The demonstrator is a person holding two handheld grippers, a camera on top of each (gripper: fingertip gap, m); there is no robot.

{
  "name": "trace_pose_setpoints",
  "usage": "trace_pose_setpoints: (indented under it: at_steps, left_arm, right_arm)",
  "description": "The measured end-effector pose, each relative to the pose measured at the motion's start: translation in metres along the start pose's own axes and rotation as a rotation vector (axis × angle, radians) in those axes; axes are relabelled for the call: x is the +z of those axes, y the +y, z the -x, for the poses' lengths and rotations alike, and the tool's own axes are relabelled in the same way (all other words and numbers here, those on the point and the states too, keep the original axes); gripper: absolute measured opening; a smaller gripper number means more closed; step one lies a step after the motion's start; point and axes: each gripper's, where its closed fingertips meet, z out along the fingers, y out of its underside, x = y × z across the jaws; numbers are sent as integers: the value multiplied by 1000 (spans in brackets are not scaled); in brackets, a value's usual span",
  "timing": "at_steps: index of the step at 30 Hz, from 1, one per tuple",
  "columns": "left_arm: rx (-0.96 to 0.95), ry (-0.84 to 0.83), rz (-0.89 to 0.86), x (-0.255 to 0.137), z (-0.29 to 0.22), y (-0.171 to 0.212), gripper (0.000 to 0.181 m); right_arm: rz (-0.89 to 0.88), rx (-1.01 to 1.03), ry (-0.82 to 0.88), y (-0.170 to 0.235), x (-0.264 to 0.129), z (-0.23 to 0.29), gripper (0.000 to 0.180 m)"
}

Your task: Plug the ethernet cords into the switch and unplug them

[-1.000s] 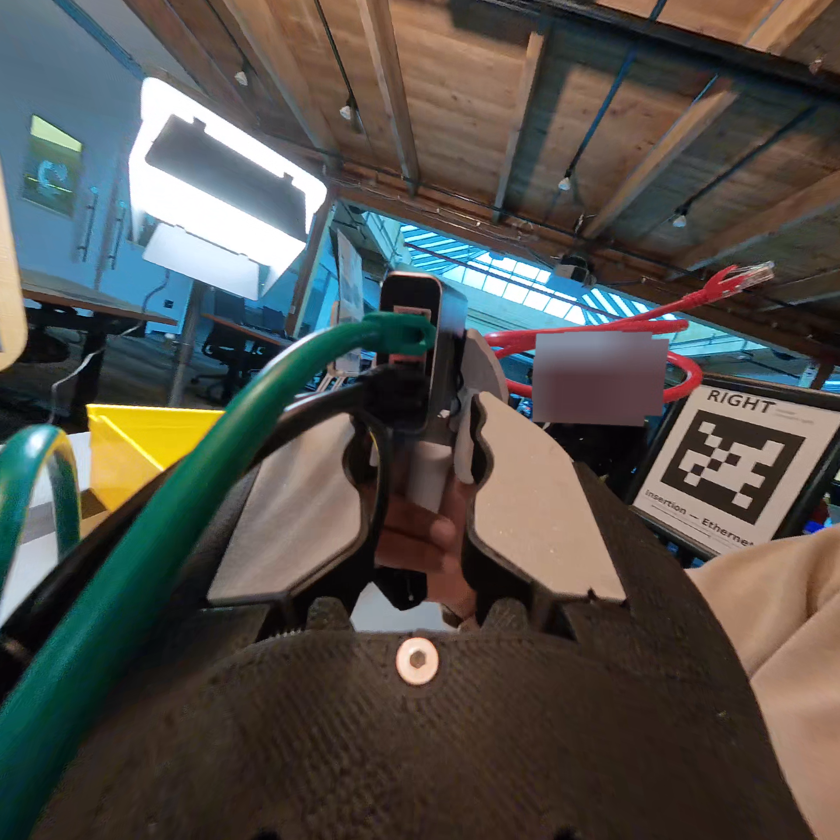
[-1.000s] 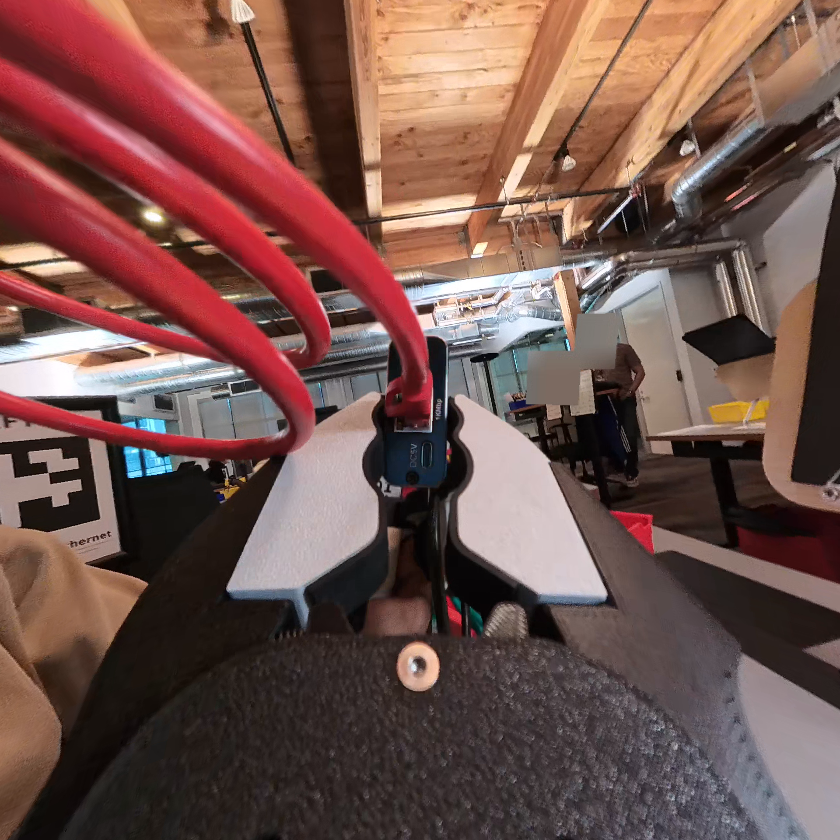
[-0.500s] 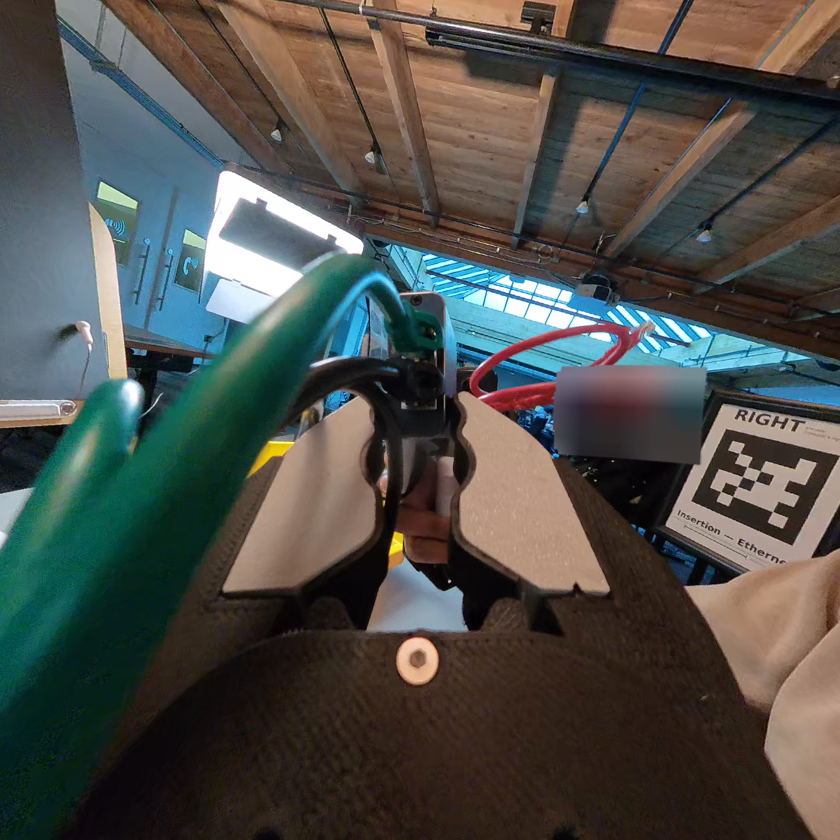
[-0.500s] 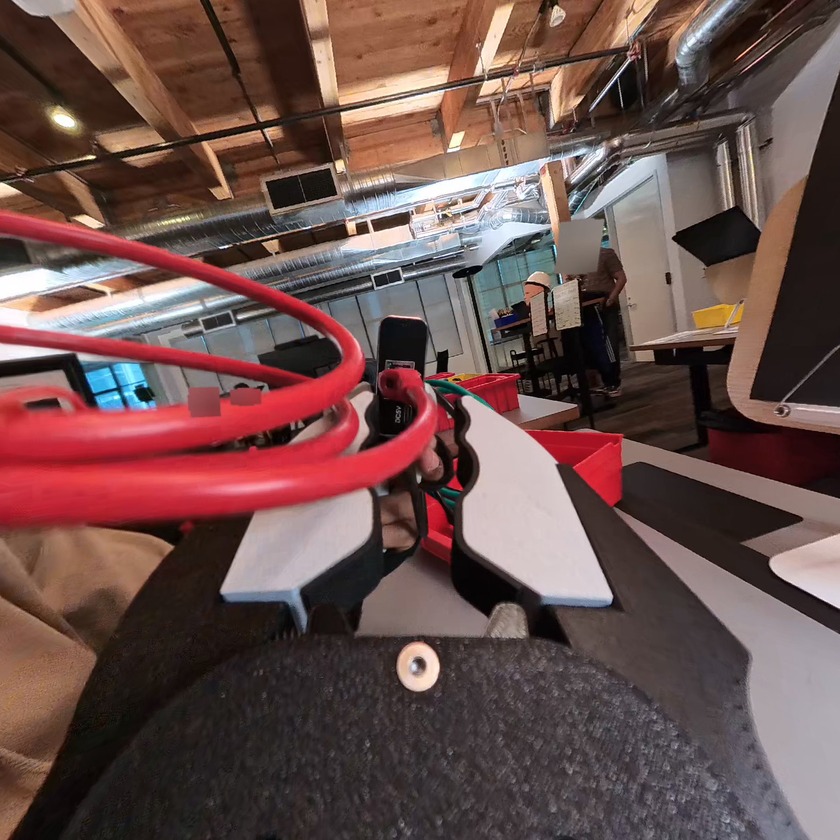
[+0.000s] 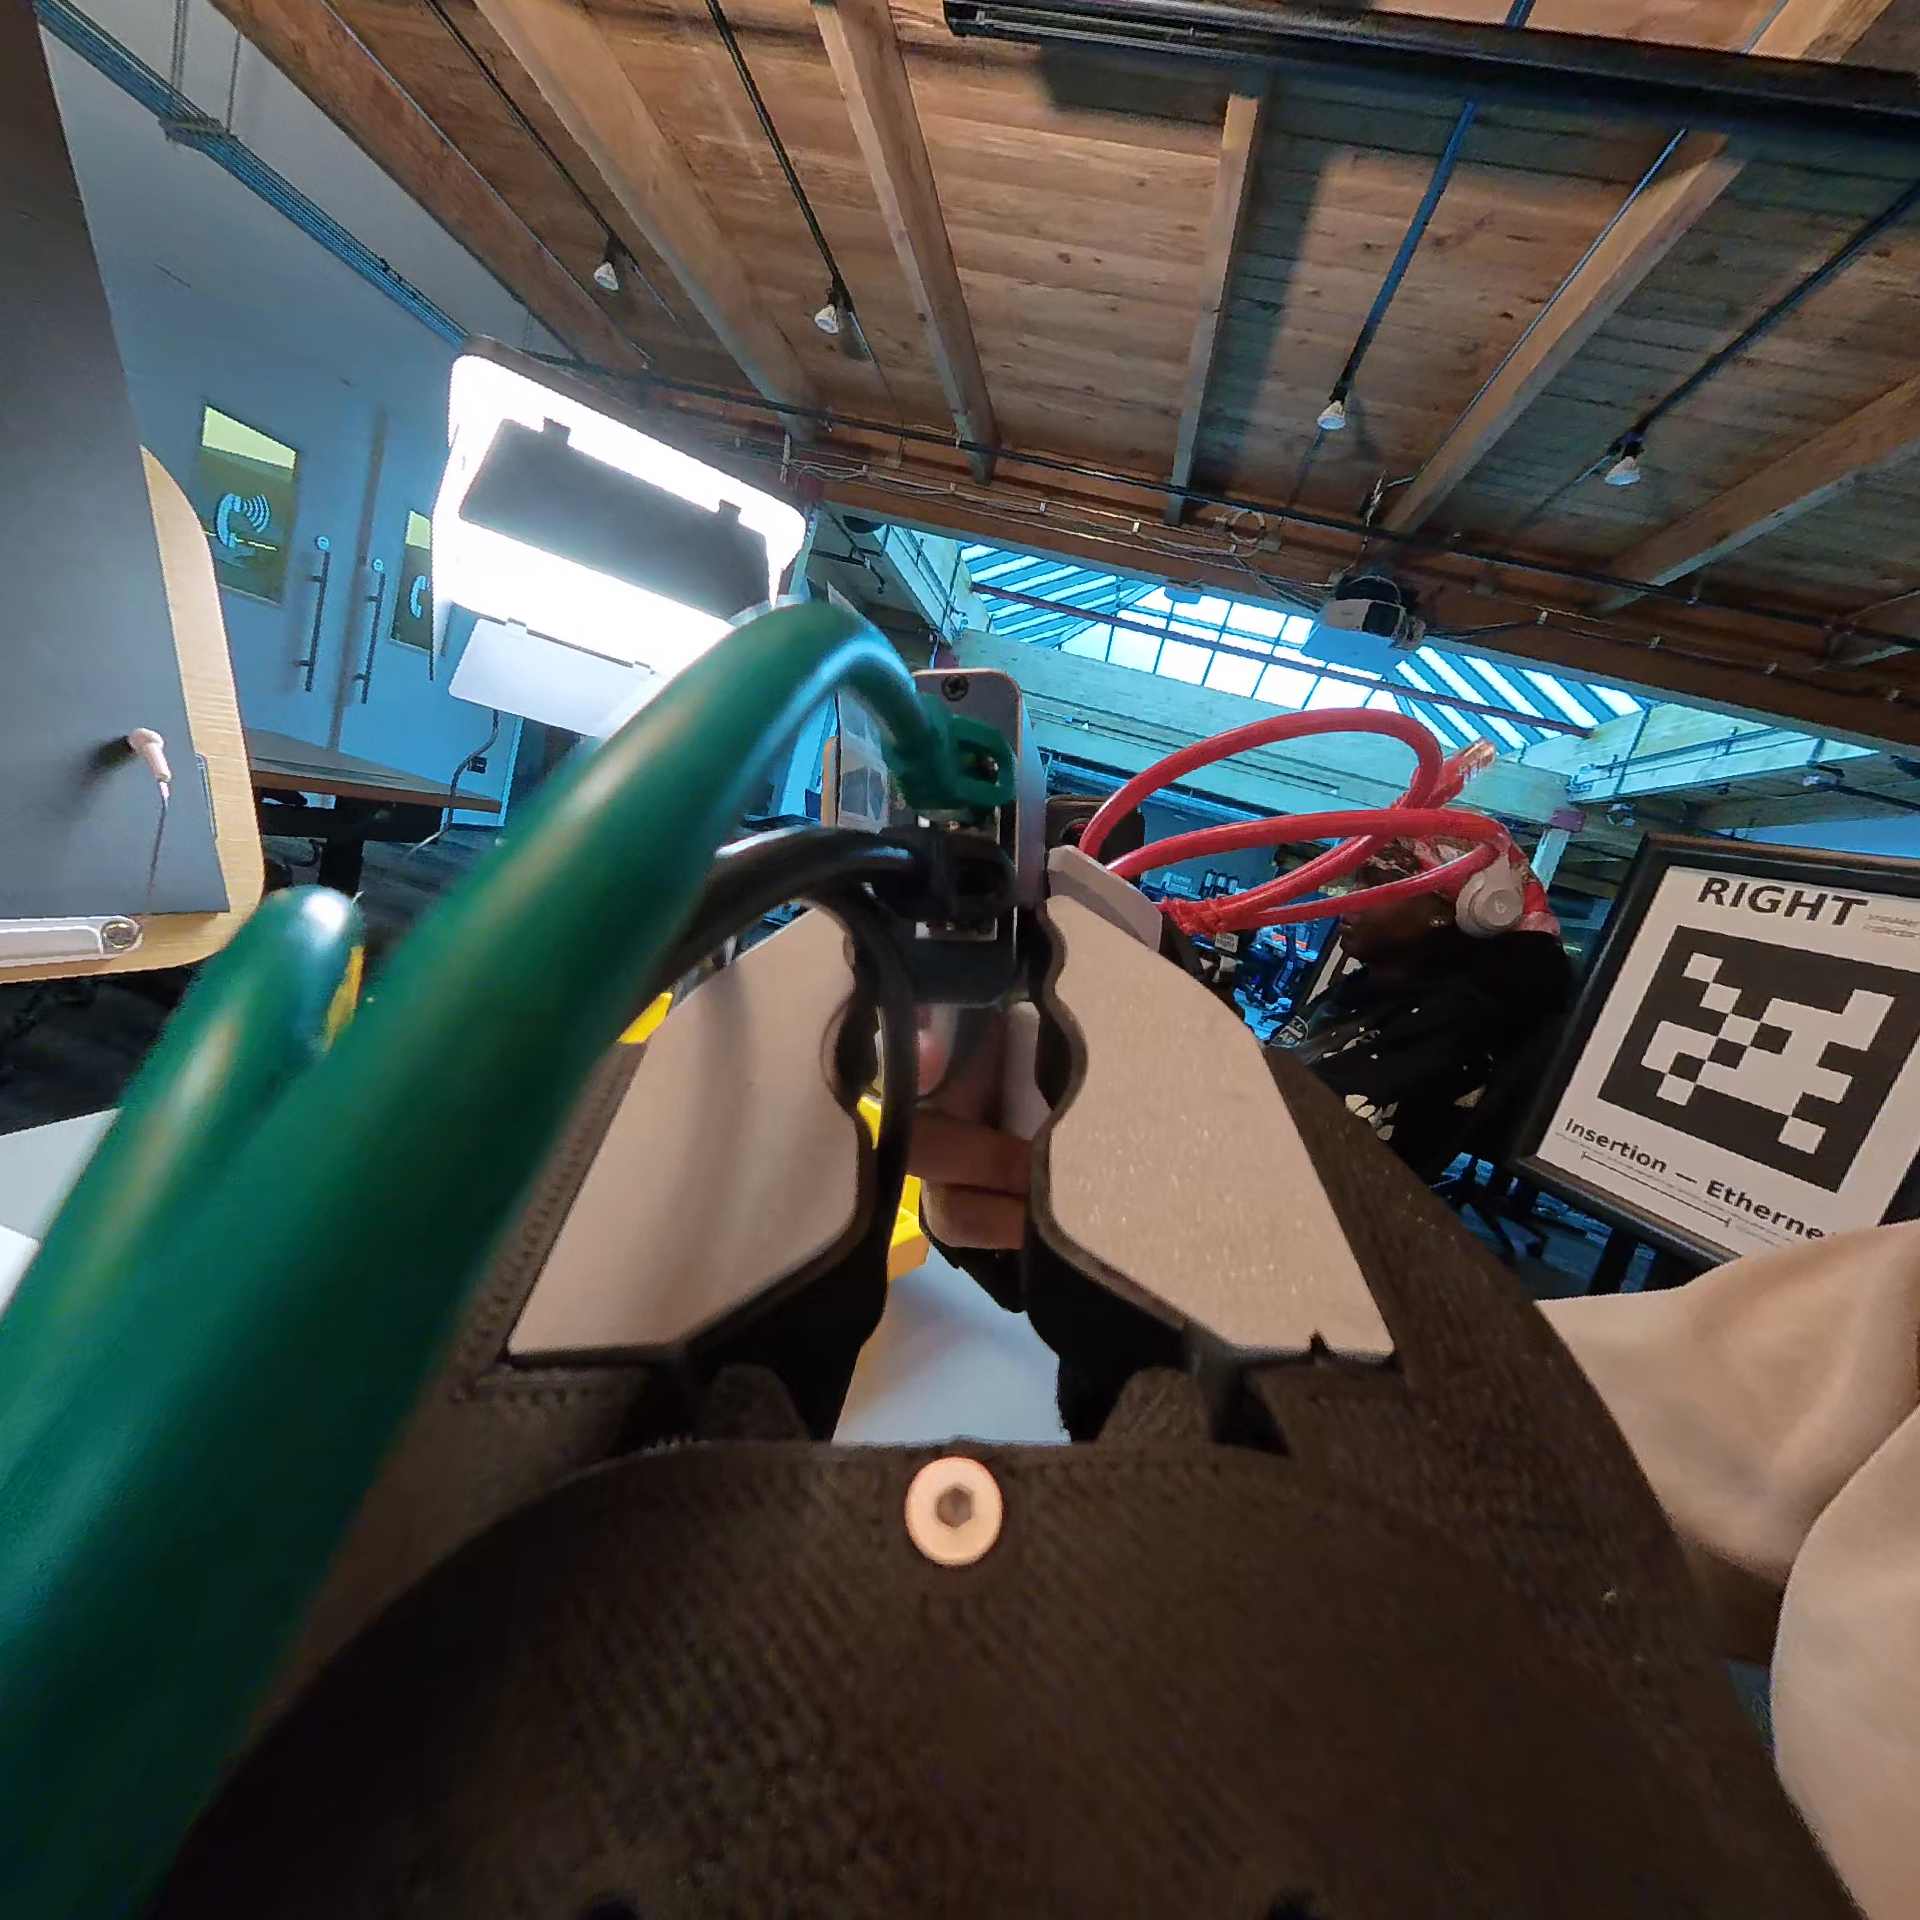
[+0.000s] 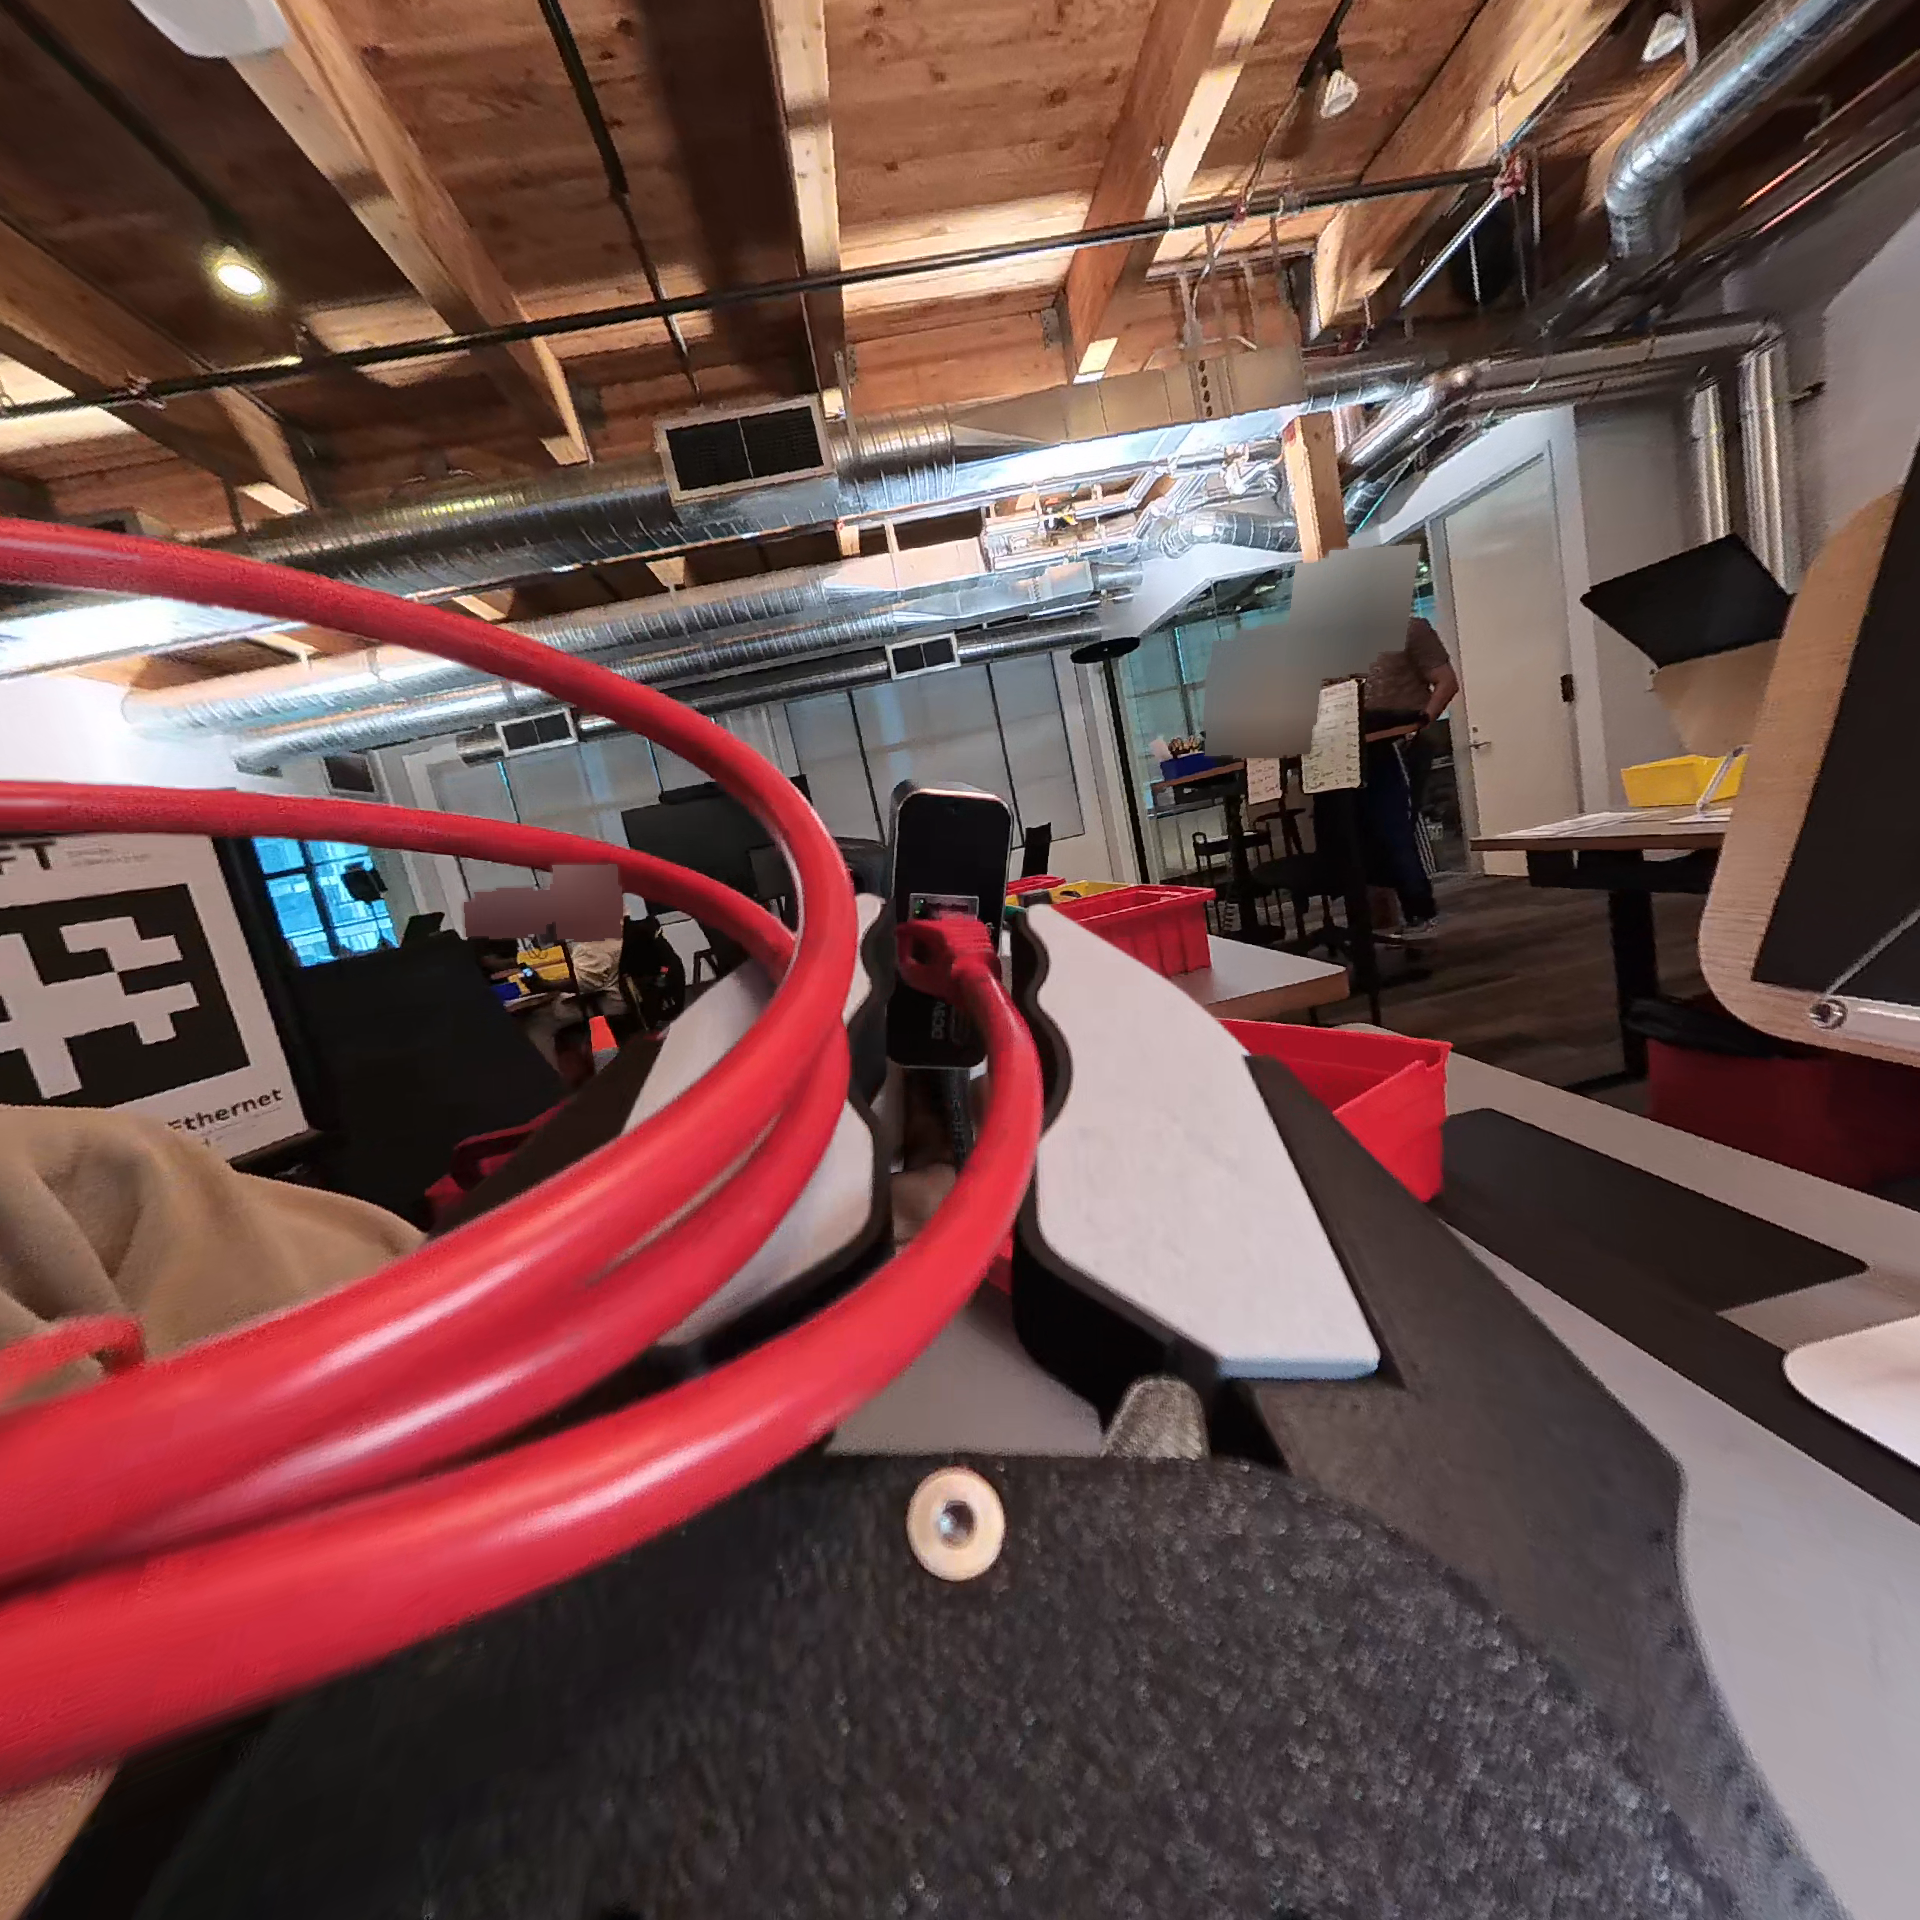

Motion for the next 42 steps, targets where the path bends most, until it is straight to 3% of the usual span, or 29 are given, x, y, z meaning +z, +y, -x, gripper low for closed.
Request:
trace_pose_setpoints:
  at_steps: [6, 14, 18, 23, 42]
  left_arm:
    - [13, 27, -26, 1, -7, -4, 27]
    - [29, 168, -72, 0, -32, -10, 32]
    - [63, 111, -54, 4, -28, -5, 40]
    - [17, 92, -43, 5, -22, 2, 36]
    - [23, 49, 20, 6, -18, 6, 28]
  right_arm:
    - [25, 1, -85, 1, 0, 13, 10]
    - [1, 49, -201, 1, 2, 32, 13]
    - [-22, 85, -220, 3, 2, 32, 13]
    - [-35, 107, -213, 10, 6, 29, 13]
    - [193, -77, -101, 17, 1, 20, 16]
